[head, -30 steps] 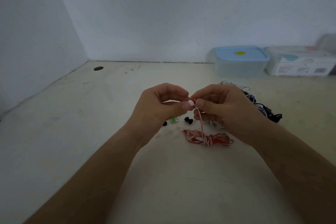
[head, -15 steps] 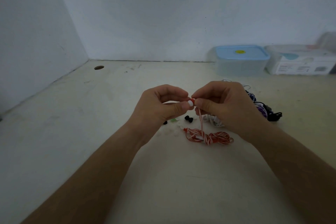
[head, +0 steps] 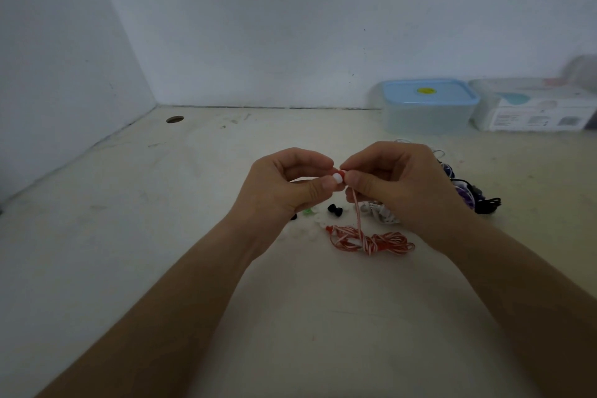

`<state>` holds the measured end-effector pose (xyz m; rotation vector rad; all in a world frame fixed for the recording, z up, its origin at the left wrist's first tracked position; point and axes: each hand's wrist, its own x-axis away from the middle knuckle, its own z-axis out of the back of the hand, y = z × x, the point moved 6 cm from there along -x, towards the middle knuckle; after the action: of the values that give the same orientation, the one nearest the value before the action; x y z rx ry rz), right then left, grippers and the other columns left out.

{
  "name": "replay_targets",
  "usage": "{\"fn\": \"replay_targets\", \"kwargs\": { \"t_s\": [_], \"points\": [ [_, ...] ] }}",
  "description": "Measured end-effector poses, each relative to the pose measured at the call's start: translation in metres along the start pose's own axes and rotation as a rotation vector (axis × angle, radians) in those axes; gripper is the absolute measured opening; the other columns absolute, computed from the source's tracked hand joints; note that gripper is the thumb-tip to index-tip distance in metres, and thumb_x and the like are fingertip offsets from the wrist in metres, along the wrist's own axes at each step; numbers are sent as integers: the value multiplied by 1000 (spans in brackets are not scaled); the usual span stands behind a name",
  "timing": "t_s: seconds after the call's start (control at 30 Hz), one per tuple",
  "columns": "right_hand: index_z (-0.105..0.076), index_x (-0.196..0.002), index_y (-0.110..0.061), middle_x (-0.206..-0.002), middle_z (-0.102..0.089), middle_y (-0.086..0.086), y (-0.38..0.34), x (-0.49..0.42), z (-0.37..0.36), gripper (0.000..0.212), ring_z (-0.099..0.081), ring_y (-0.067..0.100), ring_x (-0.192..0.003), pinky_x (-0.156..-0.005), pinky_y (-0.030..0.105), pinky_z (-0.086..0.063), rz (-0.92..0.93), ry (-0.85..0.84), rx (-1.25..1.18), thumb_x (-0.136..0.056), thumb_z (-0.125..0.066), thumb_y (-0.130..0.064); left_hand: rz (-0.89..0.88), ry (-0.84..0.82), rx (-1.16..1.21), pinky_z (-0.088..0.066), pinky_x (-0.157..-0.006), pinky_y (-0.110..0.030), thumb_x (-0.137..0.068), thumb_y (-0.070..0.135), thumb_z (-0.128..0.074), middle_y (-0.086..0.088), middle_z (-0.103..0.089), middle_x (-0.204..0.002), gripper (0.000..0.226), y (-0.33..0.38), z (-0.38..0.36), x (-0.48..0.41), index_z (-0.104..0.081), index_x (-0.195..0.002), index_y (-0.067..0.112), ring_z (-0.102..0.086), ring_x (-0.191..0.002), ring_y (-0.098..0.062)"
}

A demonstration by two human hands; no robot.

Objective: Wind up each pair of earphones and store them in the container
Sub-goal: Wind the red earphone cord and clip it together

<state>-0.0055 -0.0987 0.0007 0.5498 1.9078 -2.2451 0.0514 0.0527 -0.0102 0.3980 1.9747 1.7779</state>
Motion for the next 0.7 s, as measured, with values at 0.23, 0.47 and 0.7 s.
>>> {"fn": "replay_targets", "kwargs": {
  "t_s": [0.23, 0.47, 0.7],
  "points": [
    [-73, -88, -7, -74, -75, 8, -2, 0, 0, 11, -72, 21, -67, -67, 25, -57, 10, 3, -28, -85, -70, 3, -6, -7, 40, -58, -75, -26, -60, 18, -78, -7, -76, -88, 32, 2, 0, 0, -70, -90, 10, -75, -86, -23],
    [-73, -87, -11, -71, -74, 3, -6, 0, 0, 9, -72, 19, -66, -67, 28, -57, 80, 13, 118, -84, -74, -3, -7, -6, 37, -57, -74, -26, -61, 15, -79, -7, -76, -85, 31, 2, -1, 0, -70, -90, 10, -75, -85, -23],
    [-73, -88, -9, -73, -74, 7, -4, 0, 0, 10, -72, 19, -67, -66, 24, -57, 8, -13, -30, -84, -71, 0, 12, -20, 97, -57, -73, -24, -61, 14, -78, -8, -76, -86, 31, 2, -2, 0, -70, -91, 8, -75, -84, -23]
  ]
}}
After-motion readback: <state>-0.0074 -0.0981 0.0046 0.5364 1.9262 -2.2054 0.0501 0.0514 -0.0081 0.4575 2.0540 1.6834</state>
